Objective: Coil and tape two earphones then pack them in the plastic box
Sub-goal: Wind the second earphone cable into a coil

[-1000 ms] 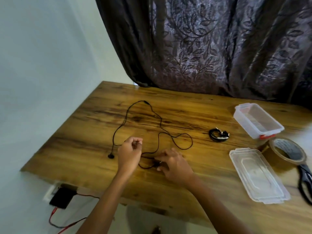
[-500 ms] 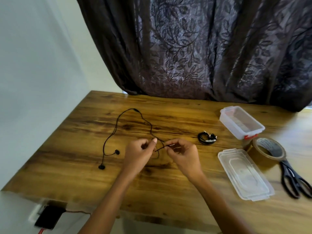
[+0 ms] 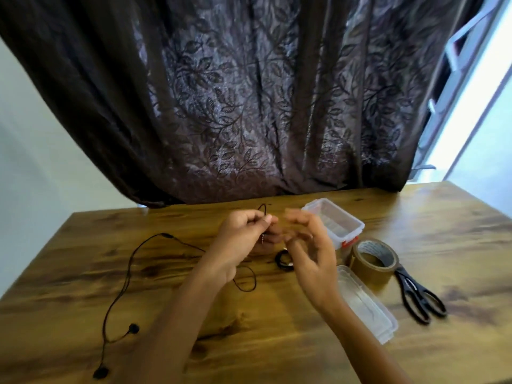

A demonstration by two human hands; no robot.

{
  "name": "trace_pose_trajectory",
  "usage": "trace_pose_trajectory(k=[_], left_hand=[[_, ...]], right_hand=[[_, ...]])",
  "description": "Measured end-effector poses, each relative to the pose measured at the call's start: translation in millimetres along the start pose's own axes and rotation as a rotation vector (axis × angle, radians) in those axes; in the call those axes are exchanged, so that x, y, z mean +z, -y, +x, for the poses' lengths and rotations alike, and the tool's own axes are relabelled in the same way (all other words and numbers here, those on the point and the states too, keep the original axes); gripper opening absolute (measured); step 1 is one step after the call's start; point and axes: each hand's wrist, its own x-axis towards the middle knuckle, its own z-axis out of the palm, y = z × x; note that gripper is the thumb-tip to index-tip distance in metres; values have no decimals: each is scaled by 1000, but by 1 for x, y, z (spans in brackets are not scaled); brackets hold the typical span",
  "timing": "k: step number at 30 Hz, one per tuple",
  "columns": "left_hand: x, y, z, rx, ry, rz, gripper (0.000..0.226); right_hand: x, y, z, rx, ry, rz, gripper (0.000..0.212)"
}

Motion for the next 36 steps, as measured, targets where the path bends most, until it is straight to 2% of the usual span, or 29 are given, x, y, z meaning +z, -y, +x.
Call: trace_pose_trajectory(k=[3, 6, 11, 13, 15, 19, 22, 24, 26, 29, 31, 33, 36], left_hand=[[9, -23, 9, 77, 135, 120, 18], [15, -49, 20, 138, 198, 142, 18], [23, -90, 40, 113, 344, -5, 19], [29, -101, 48, 121, 367, -96, 19], [34, -109, 55, 154, 379, -206, 19], [45, -119, 69, 227, 345, -391, 22], [51, -120, 80, 281, 304, -474, 21], [54, -117, 85, 313, 284, -485, 18], [56, -113, 92, 344, 277, -479, 17], [59, -107, 99, 370, 270, -460, 17], [62, -104, 102, 391, 287, -425, 18], [66, -99, 101, 433, 316, -305, 17], [71, -92, 100, 496, 387, -114, 16]], right_hand=[[-15, 5, 27, 83, 40, 61, 47], [-29, 15, 54, 157, 59, 205, 43], [-38, 29, 77, 283, 71, 577, 30], [-38, 31, 80, 298, 56, 580, 24], [-39, 31, 79, 310, 10, 462, 16], [-42, 26, 73, 252, -33, 123, 16], [-47, 23, 65, 121, -26, -267, 4], [-52, 24, 59, 42, -10, -513, 12], [-57, 28, 56, -16, 6, -707, 21], [-63, 39, 57, -171, 77, -1038, 17], [-68, 49, 60, -272, 110, -1278, 43], [-73, 64, 69, -413, 64, -1388, 40], [-81, 86, 88, -595, 3, -1423, 33]])
